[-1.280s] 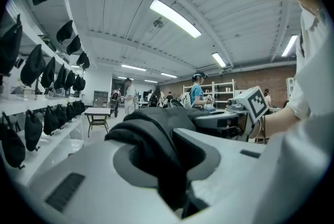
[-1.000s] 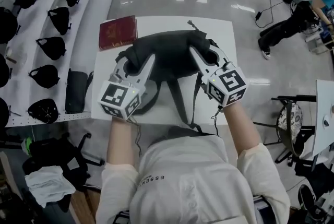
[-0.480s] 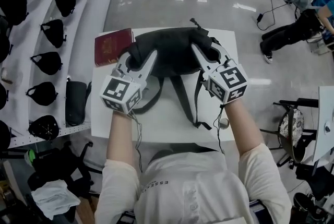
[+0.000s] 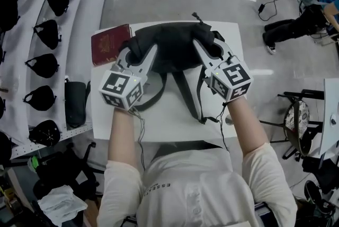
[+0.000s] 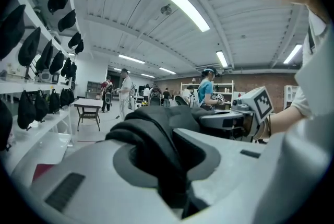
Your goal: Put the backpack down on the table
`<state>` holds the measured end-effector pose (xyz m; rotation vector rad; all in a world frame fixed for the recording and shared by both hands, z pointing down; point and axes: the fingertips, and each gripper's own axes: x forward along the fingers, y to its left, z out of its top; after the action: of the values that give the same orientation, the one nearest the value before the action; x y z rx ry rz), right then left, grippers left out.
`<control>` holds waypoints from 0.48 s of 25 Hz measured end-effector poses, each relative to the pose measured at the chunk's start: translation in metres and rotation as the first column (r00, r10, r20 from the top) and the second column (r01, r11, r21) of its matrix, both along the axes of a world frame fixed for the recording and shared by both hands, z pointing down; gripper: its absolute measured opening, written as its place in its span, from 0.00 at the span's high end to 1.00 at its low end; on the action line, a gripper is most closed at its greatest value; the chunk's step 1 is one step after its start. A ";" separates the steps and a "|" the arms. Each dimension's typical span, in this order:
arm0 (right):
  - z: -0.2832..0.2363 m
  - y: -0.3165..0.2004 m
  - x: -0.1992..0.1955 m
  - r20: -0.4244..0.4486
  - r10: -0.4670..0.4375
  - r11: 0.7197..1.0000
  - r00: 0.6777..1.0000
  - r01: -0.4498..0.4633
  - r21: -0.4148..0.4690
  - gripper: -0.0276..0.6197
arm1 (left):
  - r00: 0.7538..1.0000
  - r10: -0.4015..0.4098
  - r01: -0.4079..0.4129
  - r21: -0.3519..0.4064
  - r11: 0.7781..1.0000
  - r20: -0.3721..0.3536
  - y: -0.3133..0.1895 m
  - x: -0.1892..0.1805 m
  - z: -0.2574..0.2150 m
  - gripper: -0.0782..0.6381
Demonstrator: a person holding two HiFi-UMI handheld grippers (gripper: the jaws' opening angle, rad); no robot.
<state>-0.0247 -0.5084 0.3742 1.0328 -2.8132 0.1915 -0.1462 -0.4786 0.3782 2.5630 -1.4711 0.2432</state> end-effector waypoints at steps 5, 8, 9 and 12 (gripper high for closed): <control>0.009 0.020 -0.001 -0.007 0.018 1.000 1.000 -0.018 -0.022 0.86 | 0.999 0.009 -0.010 -0.035 0.999 -0.032 0.017 -0.003 0.012 0.77; 0.016 0.035 -0.001 -0.007 0.033 0.999 0.999 -0.033 -0.043 0.86 | 0.999 0.017 -0.020 -0.064 0.998 -0.049 0.031 -0.003 0.019 0.77; 0.018 0.040 -0.001 -0.009 0.037 0.998 0.999 -0.038 -0.048 0.85 | 0.998 0.020 -0.024 -0.073 0.997 -0.055 0.036 -0.004 0.022 0.77; 0.025 0.057 -0.001 -0.012 0.054 0.996 0.998 -0.055 -0.067 0.85 | 0.998 0.026 -0.032 -0.098 0.995 -0.065 0.052 -0.004 0.029 0.77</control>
<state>-0.0253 -0.4519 0.3993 1.0931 -2.7508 0.2843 -0.1504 -0.4267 0.4071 2.4918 -1.3652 0.2300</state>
